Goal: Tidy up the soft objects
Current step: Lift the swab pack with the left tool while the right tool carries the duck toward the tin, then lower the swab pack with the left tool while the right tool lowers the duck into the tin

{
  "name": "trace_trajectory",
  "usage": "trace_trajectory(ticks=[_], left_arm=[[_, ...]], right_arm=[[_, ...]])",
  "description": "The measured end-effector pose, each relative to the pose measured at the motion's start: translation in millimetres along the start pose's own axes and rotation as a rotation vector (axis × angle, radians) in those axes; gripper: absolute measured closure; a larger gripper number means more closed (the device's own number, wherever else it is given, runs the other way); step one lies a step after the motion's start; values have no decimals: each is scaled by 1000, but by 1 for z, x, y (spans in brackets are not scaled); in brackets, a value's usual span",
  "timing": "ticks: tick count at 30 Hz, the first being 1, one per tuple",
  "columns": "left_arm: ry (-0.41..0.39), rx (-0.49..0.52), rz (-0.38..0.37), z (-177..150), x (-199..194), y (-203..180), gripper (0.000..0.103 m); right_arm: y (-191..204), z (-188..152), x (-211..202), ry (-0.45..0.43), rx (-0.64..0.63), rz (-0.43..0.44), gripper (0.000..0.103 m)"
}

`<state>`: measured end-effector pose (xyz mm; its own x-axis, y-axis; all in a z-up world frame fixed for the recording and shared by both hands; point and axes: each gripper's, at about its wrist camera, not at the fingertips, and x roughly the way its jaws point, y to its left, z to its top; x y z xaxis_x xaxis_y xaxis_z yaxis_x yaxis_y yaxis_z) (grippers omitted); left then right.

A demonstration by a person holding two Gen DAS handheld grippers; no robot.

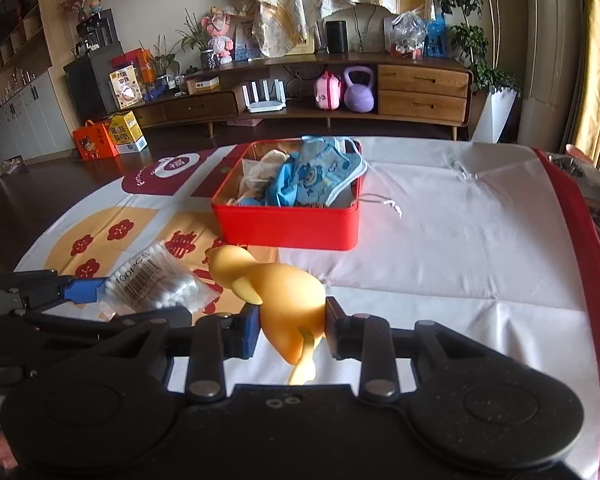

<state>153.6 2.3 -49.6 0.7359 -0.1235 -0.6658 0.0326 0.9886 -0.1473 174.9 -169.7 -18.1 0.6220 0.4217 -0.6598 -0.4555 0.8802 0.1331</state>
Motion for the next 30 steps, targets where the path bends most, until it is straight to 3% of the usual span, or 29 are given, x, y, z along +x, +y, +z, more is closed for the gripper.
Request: trace_trajectory(ticks=[16,30], left_arm=[[-70,12,-6,52,-47,-3,30],[-96,34,11,113,-37,7,30]], right_arm=[[19,38,-43,-59,-26,-15,71],[20,88,-22,-65,-54,-38,70]])
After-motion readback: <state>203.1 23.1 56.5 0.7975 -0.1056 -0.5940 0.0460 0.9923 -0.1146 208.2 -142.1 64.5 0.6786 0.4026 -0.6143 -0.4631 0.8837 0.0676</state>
